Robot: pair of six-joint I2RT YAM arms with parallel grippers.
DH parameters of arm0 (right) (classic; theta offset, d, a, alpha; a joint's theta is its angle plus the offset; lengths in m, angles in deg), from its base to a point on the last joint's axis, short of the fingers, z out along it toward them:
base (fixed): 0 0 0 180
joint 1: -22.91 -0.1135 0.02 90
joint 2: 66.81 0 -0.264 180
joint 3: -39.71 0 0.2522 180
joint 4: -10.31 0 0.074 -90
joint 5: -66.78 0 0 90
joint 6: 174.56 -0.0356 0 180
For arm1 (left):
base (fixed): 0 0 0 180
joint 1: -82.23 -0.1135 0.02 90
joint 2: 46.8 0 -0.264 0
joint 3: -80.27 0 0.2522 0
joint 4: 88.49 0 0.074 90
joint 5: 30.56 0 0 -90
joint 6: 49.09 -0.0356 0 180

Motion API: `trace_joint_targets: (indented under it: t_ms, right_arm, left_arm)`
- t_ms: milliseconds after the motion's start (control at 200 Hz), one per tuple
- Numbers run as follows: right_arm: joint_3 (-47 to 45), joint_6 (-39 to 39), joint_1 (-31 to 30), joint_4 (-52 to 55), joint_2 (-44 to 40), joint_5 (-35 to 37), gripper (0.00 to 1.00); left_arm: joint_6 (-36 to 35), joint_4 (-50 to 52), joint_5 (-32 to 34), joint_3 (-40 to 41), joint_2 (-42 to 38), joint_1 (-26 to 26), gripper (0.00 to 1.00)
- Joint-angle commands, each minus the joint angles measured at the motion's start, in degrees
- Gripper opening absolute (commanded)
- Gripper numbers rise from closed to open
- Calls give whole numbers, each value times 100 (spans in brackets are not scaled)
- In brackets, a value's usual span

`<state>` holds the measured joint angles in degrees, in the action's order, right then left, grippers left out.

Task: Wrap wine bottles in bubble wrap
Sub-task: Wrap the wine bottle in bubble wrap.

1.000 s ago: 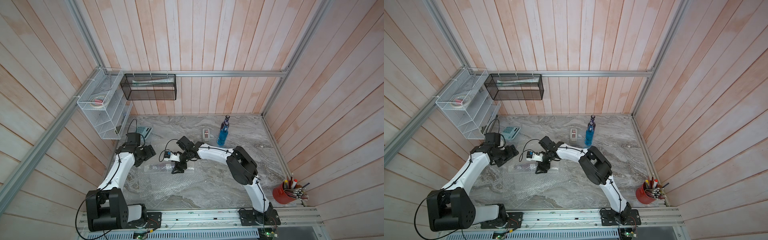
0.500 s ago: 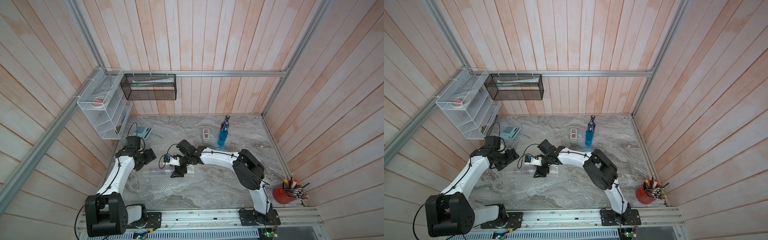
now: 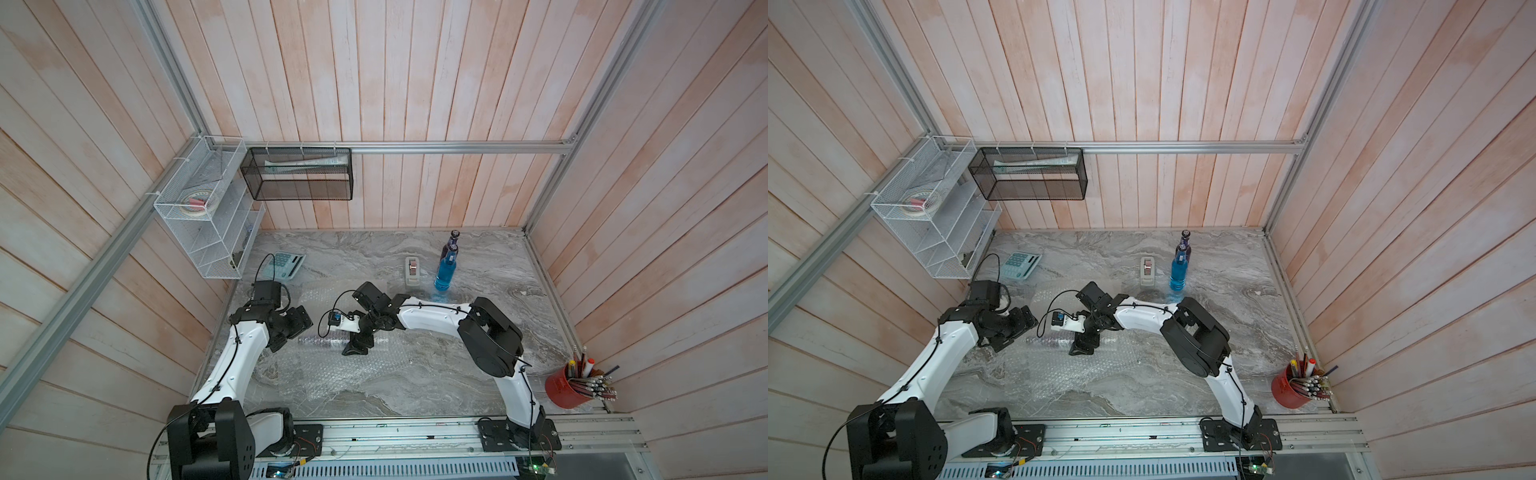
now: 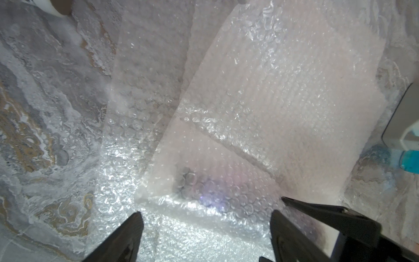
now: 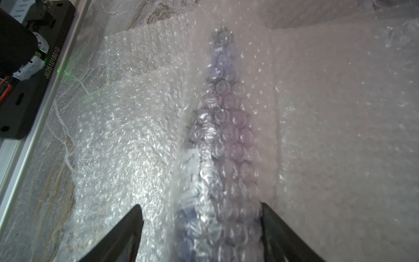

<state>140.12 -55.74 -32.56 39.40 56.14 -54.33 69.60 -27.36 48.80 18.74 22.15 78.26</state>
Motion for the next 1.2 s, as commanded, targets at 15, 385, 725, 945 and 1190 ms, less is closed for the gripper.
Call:
trace_joint_targets:
  t_ms: [15,385,725,945,1190]
  right_arm:
    - [162,-190,24,220,206,-304,80]
    - [23,-308,-105,300,255,-183,77]
    - [37,-273,0,378,453,-328,61]
    - [72,-74,184,644,293,-515,42]
    - [532,358,450,1708,34,-806,37]
  left_arm:
    - [-20,1,-113,40,-7,-16,90]
    - [-89,-111,-218,57,-13,59,88]
    - [-721,-849,-252,7,-84,224,84]
    - [-1702,-1301,-668,-266,81,226,80]
    - [-3005,-1382,-1275,-401,142,229,80]
